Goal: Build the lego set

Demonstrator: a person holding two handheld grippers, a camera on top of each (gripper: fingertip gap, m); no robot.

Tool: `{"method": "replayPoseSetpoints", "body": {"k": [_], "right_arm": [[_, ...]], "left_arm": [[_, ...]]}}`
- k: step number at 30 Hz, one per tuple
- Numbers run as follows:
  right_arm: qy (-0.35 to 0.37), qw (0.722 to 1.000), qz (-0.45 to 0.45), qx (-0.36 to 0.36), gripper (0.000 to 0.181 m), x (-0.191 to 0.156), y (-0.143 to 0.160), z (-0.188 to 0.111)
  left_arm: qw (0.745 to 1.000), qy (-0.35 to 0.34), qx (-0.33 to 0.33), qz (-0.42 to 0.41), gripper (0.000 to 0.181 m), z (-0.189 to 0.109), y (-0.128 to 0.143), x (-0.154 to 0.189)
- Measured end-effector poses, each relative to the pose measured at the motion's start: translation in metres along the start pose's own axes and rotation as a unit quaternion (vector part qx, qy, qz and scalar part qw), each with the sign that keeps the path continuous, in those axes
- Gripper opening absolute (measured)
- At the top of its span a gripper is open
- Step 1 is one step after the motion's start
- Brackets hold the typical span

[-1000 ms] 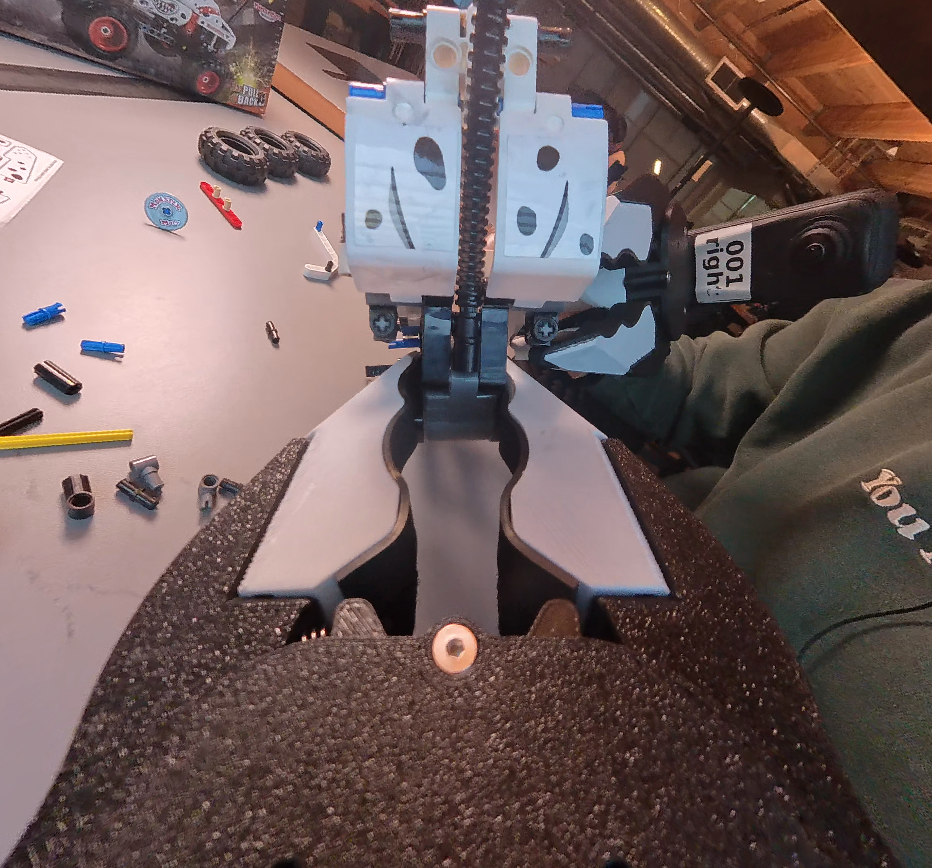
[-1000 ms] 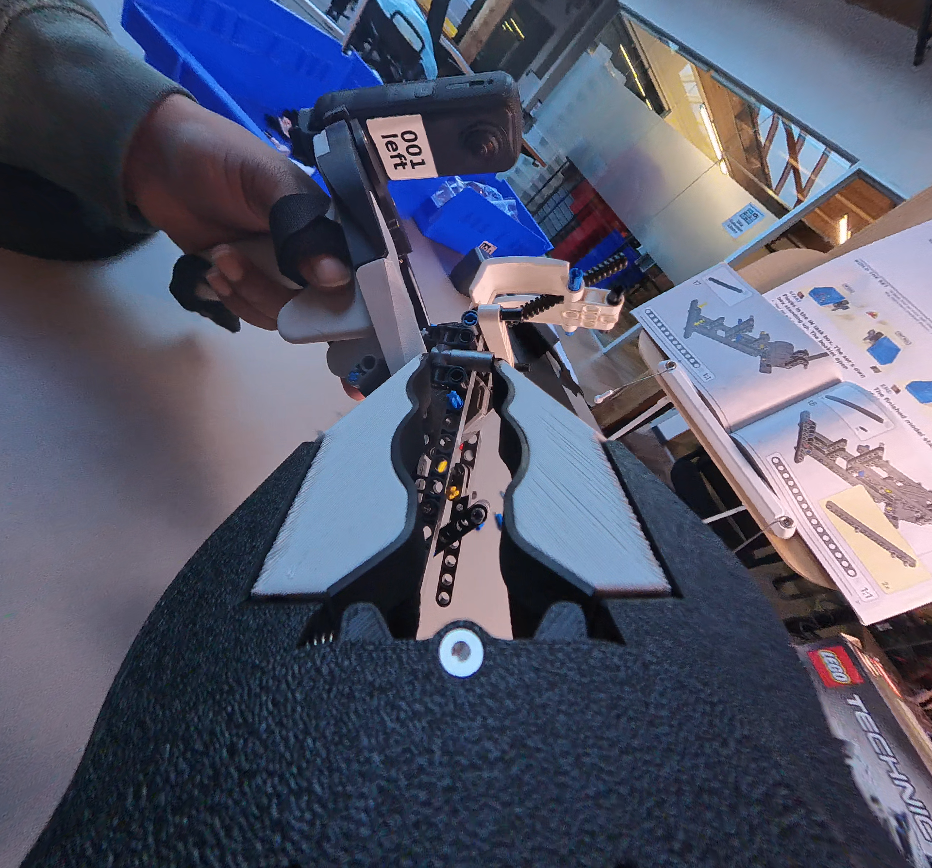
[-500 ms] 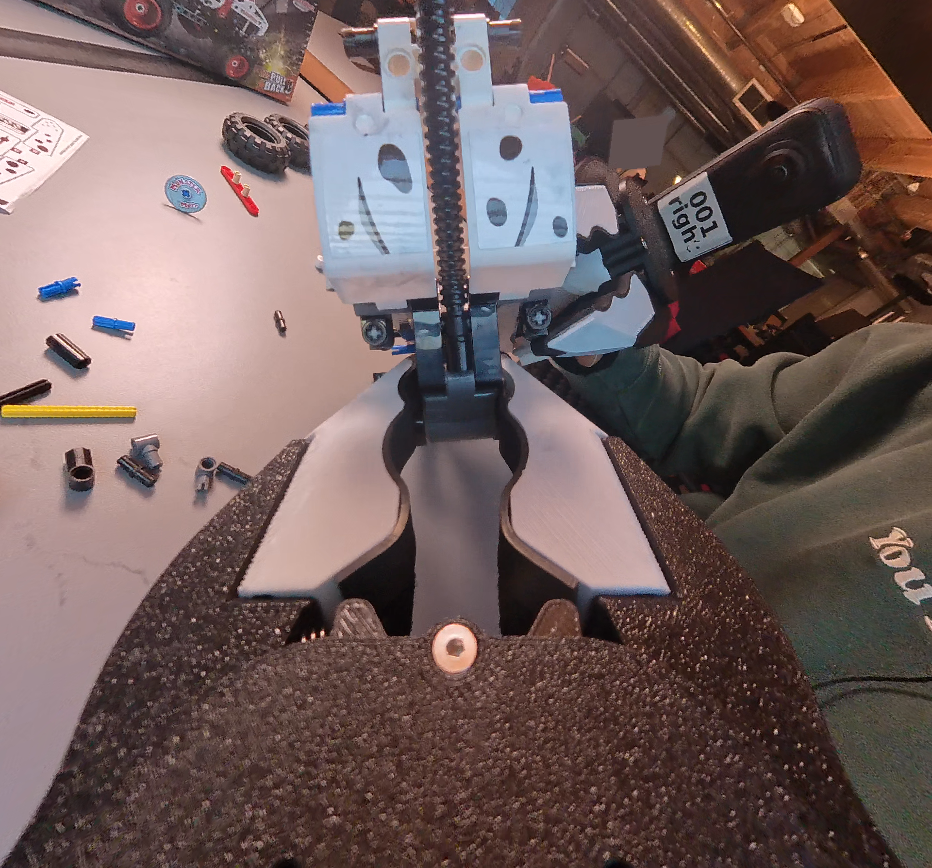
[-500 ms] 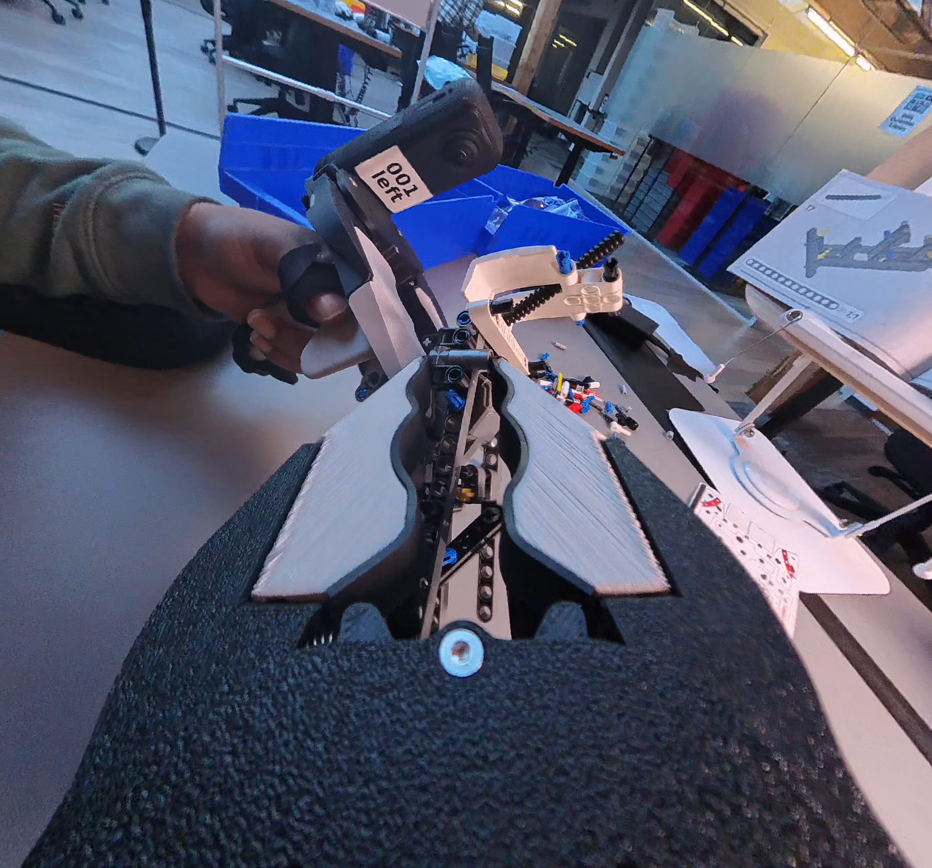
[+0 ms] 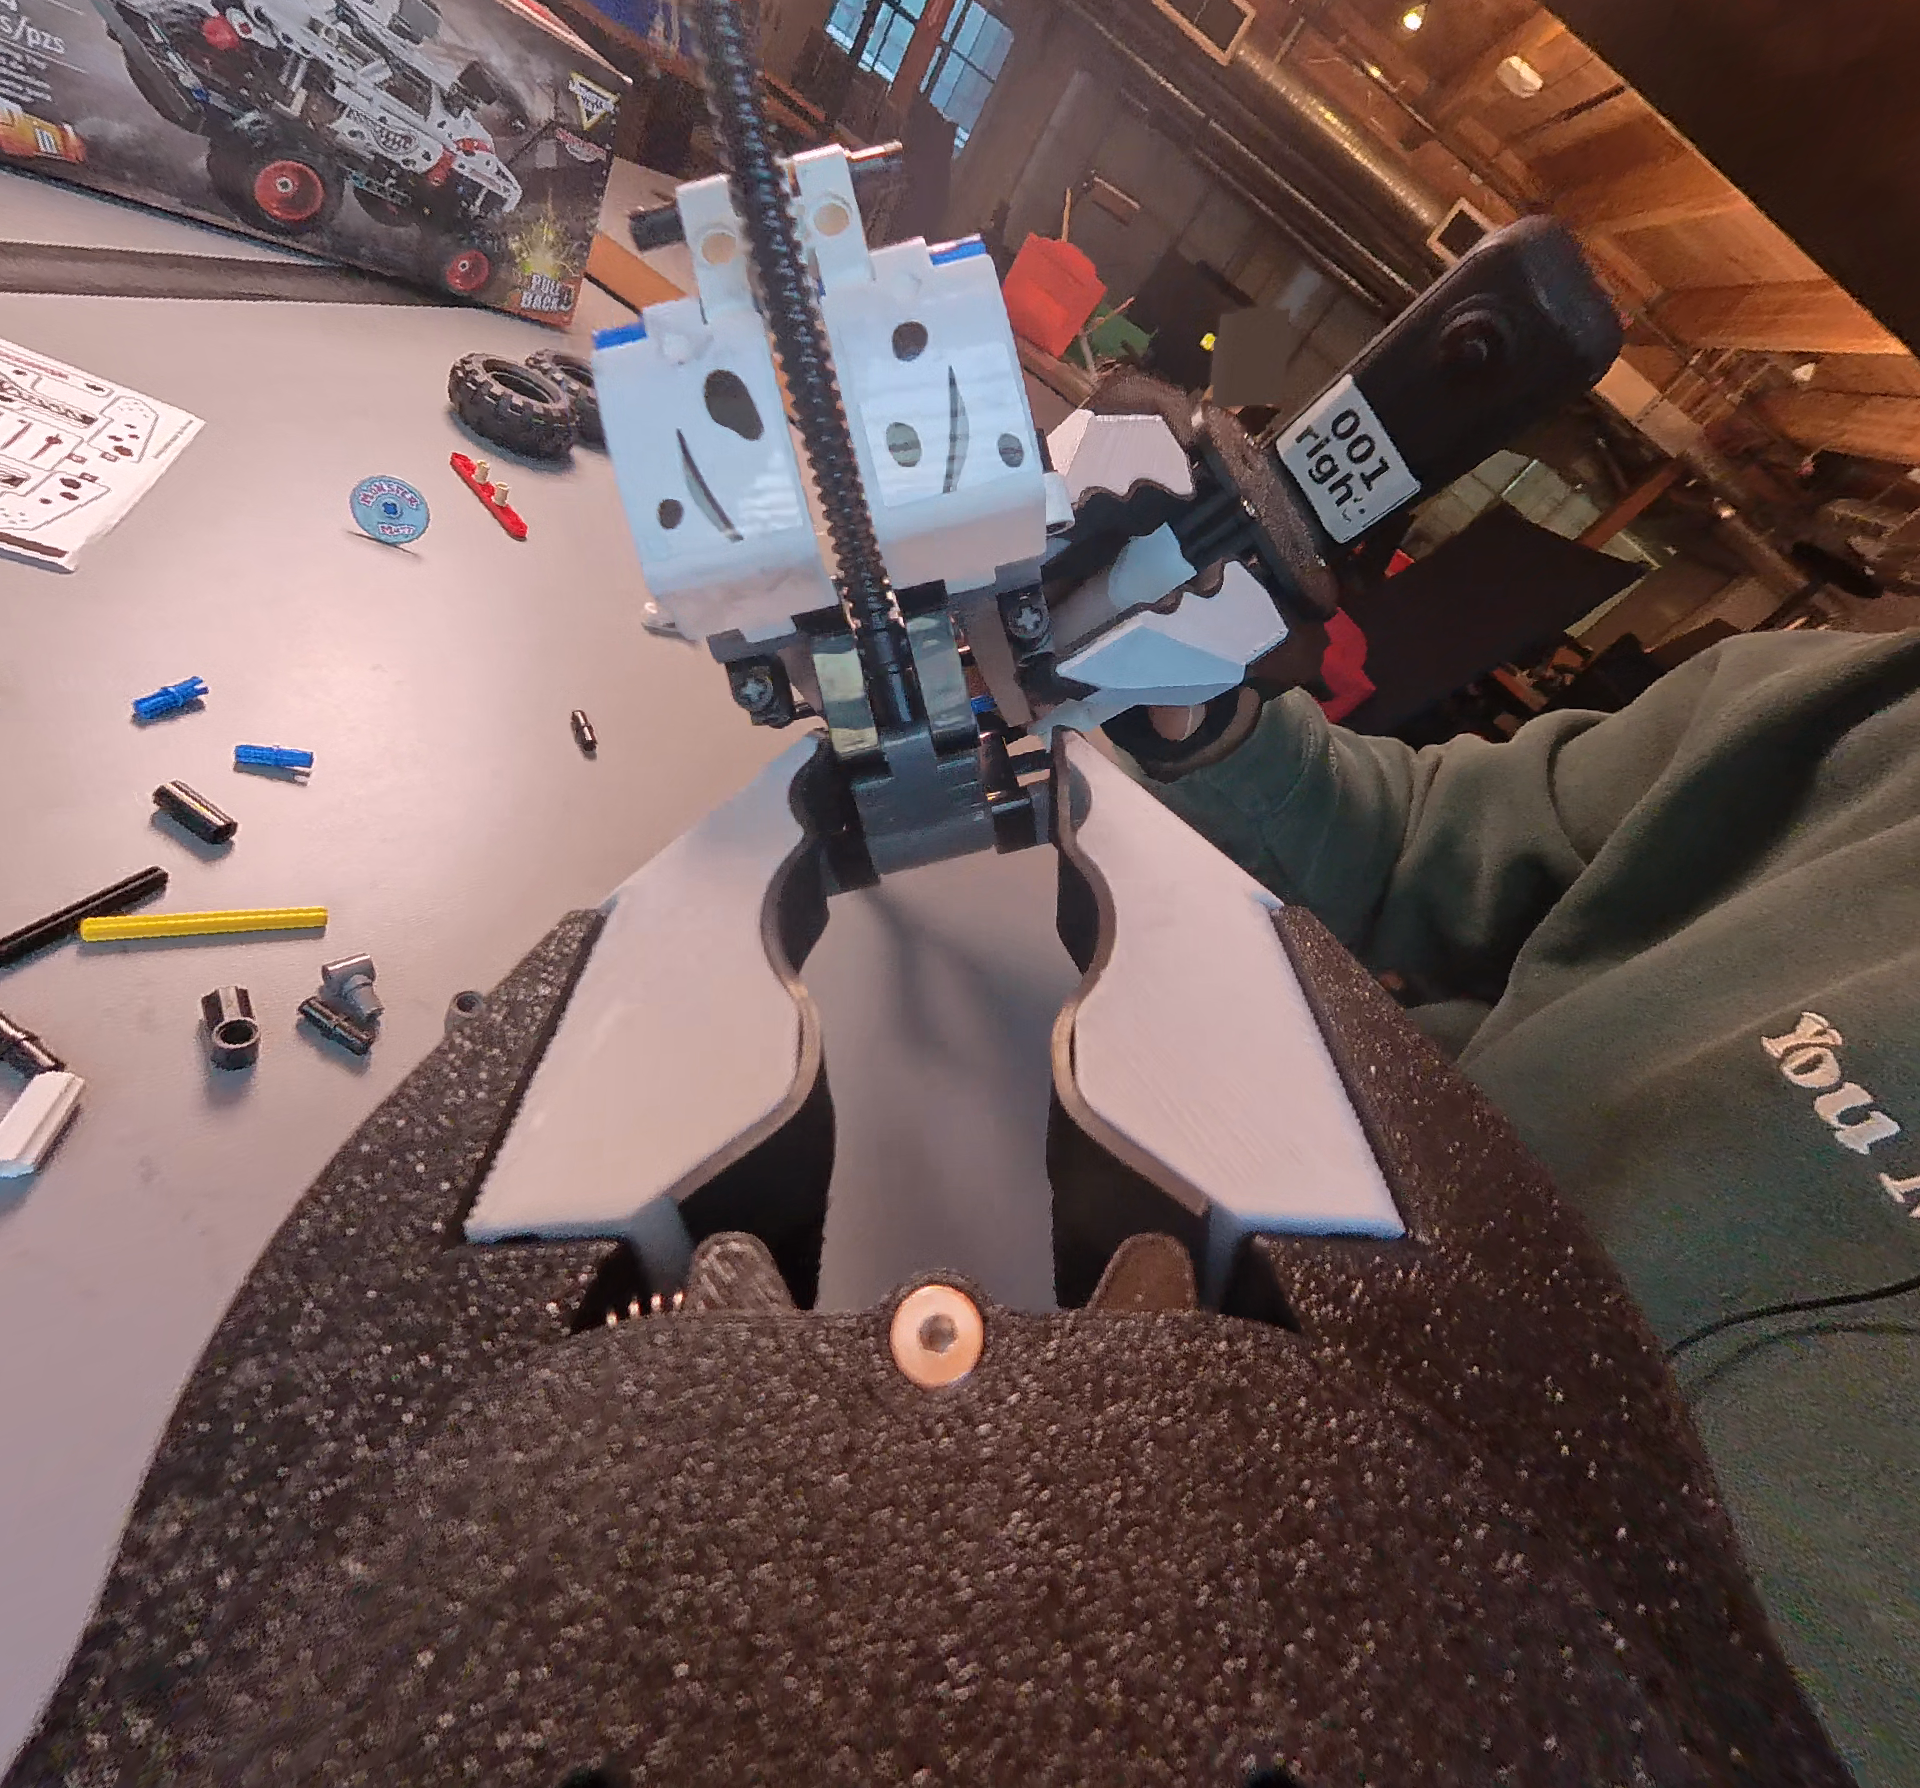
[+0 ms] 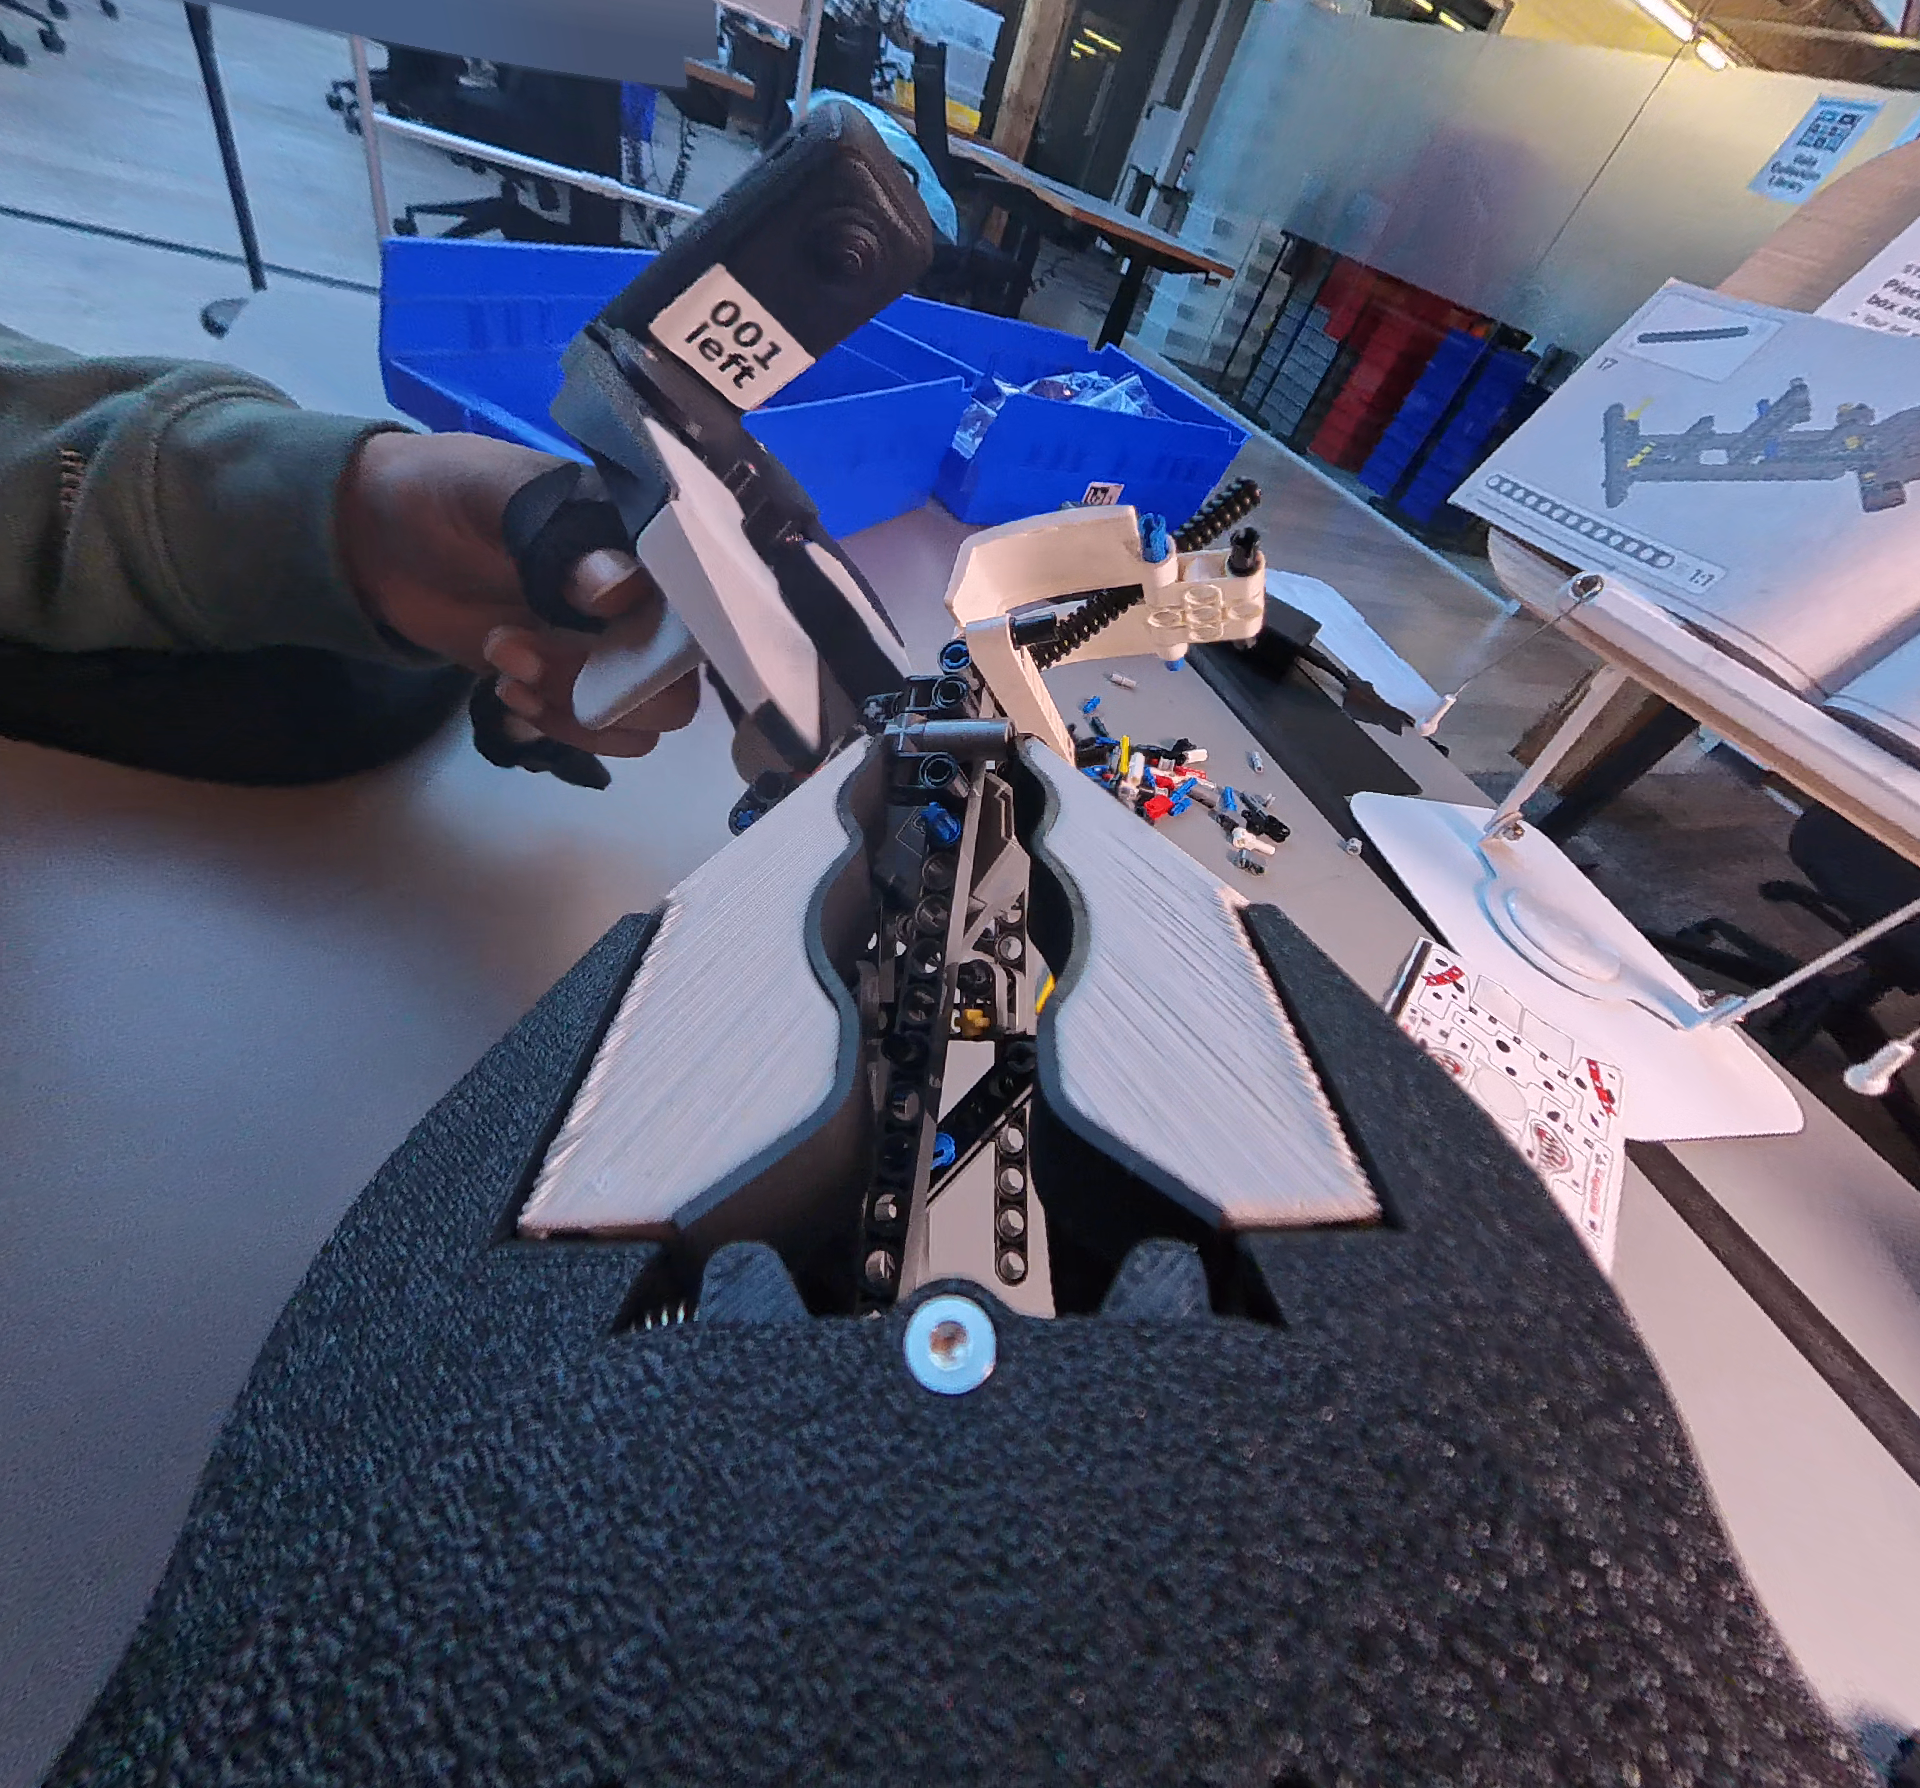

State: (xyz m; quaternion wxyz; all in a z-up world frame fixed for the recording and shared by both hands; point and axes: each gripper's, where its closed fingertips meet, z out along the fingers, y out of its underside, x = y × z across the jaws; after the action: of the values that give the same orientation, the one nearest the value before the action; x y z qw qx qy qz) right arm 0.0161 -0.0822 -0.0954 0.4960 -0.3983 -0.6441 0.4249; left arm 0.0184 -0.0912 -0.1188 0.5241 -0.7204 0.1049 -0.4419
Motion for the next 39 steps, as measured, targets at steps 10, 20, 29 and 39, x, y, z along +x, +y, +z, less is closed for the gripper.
{"method": "replayPoseSetpoints", "body": {"k": [10, 20, 29, 39], "right_arm": [[0.025, 0.998, -0.058, 0.011, 0.023, -0.004, -0.002, 0.000], [0.028, 0.996, -0.088, 0.008, 0.023, -0.010, 0.003, 0.004], [0.032, 0.998, -0.043, 0.036, 0.024, -0.010, -0.016, 0.000], [0.030, 0.999, -0.013, -0.002, 0.009, -0.004, -0.010, 0.004]], "left_arm": [[1.000, 0.000, 0.015, 0.001, 0.036, -0.006, -0.005, -0.003], [1.000, -0.024, -0.002, 0.006, 0.027, 0.002, 0.005, -0.009], [0.998, -0.057, -0.009, 0.015, 0.026, 0.005, 0.008, -0.013], [0.998, -0.053, -0.023, 0.031, 0.026, 0.008, 0.011, -0.009]]}}
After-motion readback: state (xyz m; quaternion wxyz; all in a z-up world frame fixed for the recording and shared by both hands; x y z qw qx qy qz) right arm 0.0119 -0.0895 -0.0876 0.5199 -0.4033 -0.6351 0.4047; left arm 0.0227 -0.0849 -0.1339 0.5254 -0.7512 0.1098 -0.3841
